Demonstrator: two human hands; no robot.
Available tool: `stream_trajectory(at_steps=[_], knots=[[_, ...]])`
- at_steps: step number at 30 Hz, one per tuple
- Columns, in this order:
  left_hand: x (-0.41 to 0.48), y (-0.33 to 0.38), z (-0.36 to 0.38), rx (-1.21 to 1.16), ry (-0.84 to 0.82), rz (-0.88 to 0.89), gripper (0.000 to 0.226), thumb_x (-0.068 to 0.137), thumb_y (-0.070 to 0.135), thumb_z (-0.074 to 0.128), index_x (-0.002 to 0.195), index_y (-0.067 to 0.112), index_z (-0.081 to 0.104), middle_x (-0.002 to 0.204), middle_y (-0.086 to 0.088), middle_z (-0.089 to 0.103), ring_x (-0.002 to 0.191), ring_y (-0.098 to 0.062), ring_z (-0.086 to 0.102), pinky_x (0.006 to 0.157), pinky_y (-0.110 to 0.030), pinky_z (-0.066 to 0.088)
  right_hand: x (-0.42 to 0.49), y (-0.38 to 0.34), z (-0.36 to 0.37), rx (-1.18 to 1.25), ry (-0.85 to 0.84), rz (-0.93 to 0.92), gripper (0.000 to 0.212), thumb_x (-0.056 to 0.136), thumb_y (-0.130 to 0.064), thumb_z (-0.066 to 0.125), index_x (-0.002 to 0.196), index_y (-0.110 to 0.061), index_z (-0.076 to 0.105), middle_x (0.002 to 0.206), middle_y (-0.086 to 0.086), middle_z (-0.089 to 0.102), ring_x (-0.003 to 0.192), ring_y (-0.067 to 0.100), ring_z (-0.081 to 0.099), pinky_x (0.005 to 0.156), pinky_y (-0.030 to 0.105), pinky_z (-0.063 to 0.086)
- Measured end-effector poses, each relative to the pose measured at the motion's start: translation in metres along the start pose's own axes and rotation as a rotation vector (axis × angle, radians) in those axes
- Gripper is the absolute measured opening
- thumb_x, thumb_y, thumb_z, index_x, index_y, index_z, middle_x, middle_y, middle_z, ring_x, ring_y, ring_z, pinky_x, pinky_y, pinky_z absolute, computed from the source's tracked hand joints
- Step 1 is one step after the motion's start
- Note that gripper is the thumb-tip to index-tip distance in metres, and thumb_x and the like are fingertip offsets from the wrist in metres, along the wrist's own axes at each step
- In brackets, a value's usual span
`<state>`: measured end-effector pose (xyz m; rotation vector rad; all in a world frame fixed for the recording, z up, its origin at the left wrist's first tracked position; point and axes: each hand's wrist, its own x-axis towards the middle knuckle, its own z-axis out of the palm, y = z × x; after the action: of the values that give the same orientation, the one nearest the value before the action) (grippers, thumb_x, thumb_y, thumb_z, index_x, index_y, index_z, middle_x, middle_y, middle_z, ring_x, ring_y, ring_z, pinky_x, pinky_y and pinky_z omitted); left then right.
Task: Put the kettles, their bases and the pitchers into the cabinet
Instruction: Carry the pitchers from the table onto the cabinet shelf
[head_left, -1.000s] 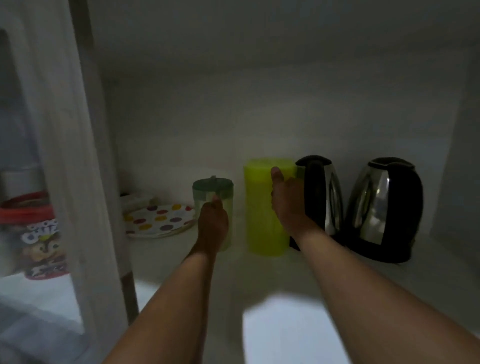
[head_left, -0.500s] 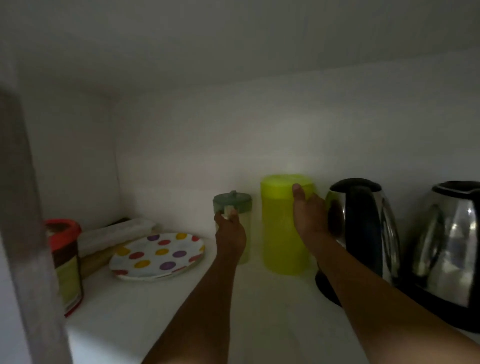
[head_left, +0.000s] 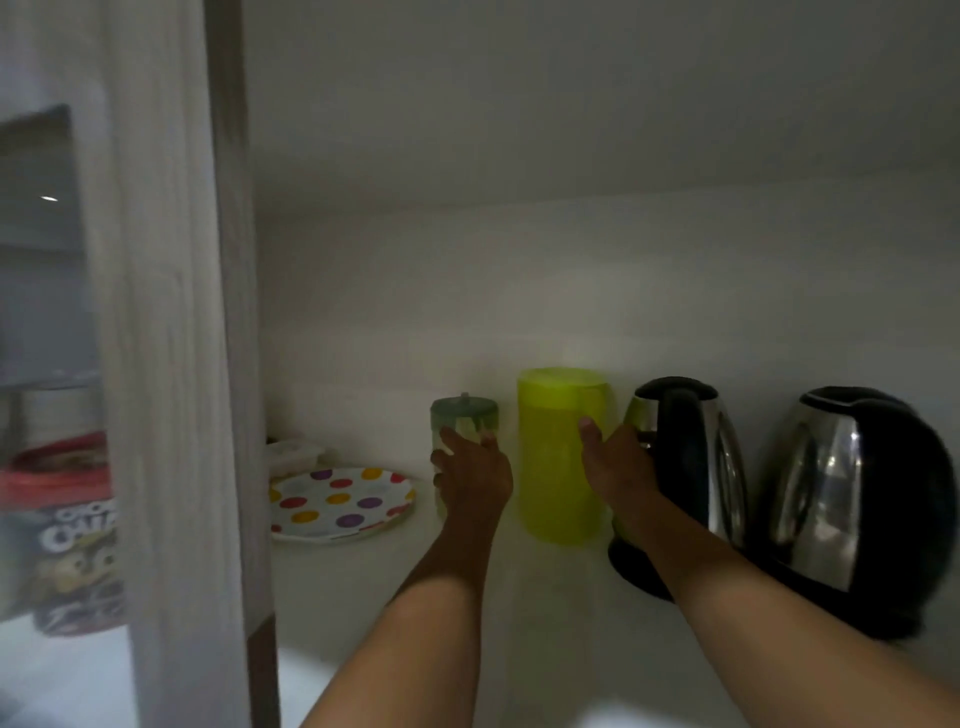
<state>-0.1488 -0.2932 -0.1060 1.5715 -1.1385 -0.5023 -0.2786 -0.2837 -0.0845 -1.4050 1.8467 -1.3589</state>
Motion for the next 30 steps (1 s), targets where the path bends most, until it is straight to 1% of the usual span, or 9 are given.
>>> stream_trajectory(at_steps=[2,5,6,9,14,17,21,27,30], knots=[[-0.019,0.006,-0.009,0.043,-0.034,0.034,0.063,0.102,0.035,0.038,0.152,0.004,0.016,0.149,-0.028,0.032,0.133,-0.046,0.040,0.110,-0.048,0.033,-0.018,0.005,-0.008,-0.041,-0.017,-0.016,0.077,0.101,-0.053,0.037,0.152,0.002,0.021,0.155,0.026,0.032,0.138,0.042,0.040,0.110,0.047,0.037],[-0.060,0.013,-0.028,0.139,-0.045,0.087,0.063,0.102,0.037,0.037,0.153,0.006,0.015,0.154,-0.022,0.027,0.136,-0.044,0.035,0.111,-0.047,0.029,-0.053,0.013,-0.026,-0.071,-0.031,-0.074,0.085,0.088,-0.077,0.029,0.127,-0.003,0.047,0.114,0.025,0.060,0.099,0.041,0.060,0.099,0.048,0.046],[-0.077,0.014,-0.036,0.198,-0.045,0.113,0.064,0.102,0.039,0.036,0.153,0.007,0.015,0.156,-0.020,0.024,0.138,-0.043,0.032,0.112,-0.047,0.027,-0.068,0.015,-0.034,-0.101,-0.039,-0.073,0.081,0.091,-0.072,0.030,0.127,-0.002,0.047,0.114,0.025,0.061,0.100,0.041,0.061,0.096,0.048,0.047],[-0.127,0.012,-0.063,0.402,-0.035,0.252,0.065,0.101,0.042,0.035,0.153,0.008,0.015,0.160,-0.018,0.015,0.144,-0.041,0.022,0.117,-0.049,0.021,-0.110,0.024,-0.056,-0.232,-0.001,-0.090,0.059,0.100,-0.053,0.036,0.139,-0.009,0.041,0.134,0.026,0.054,0.122,0.044,0.054,0.095,0.046,0.046],[-0.205,0.009,-0.123,0.522,0.029,0.460,0.058,0.100,0.038,0.039,0.146,0.004,0.028,0.151,-0.019,0.028,0.137,-0.041,0.031,0.112,-0.052,0.030,-0.199,0.028,-0.092,-0.310,0.046,-0.100,0.049,0.098,-0.051,0.041,0.136,-0.020,0.048,0.138,0.023,0.046,0.131,0.042,0.043,0.105,0.051,0.037],[-0.241,0.008,-0.163,0.582,0.038,0.504,0.064,0.101,0.040,0.037,0.151,0.006,0.021,0.159,-0.018,0.020,0.146,-0.037,0.019,0.119,-0.050,0.019,-0.248,0.019,-0.100,-0.343,0.008,-0.134,0.048,0.099,-0.052,0.038,0.138,-0.024,0.045,0.144,0.022,0.039,0.133,0.042,0.038,0.106,0.053,0.034],[-0.276,0.004,-0.234,0.569,0.102,0.500,0.065,0.102,0.041,0.032,0.155,0.009,0.014,0.164,-0.013,0.009,0.152,-0.030,0.005,0.123,-0.046,0.006,-0.312,-0.015,-0.094,-0.340,-0.038,-0.236,0.047,0.101,-0.050,0.037,0.141,-0.027,0.044,0.143,0.021,0.040,0.132,0.042,0.039,0.104,0.051,0.036],[-0.309,-0.036,-0.368,0.637,0.229,0.384,0.065,0.101,0.041,0.033,0.155,0.009,0.016,0.164,-0.013,0.011,0.151,-0.031,0.008,0.122,-0.047,0.007,-0.418,-0.070,-0.040,-0.292,-0.177,-0.346,0.047,0.100,-0.052,0.035,0.140,-0.029,0.044,0.145,0.018,0.040,0.132,0.041,0.040,0.107,0.054,0.033],[-0.333,-0.071,-0.461,0.692,0.311,0.316,0.062,0.101,0.042,0.034,0.152,0.010,0.021,0.162,-0.013,0.017,0.150,-0.032,0.014,0.121,-0.049,0.011,-0.490,-0.103,0.007,-0.249,-0.282,-0.382,0.046,0.098,-0.053,0.037,0.137,-0.030,0.047,0.145,0.019,0.040,0.132,0.042,0.040,0.108,0.054,0.032]])
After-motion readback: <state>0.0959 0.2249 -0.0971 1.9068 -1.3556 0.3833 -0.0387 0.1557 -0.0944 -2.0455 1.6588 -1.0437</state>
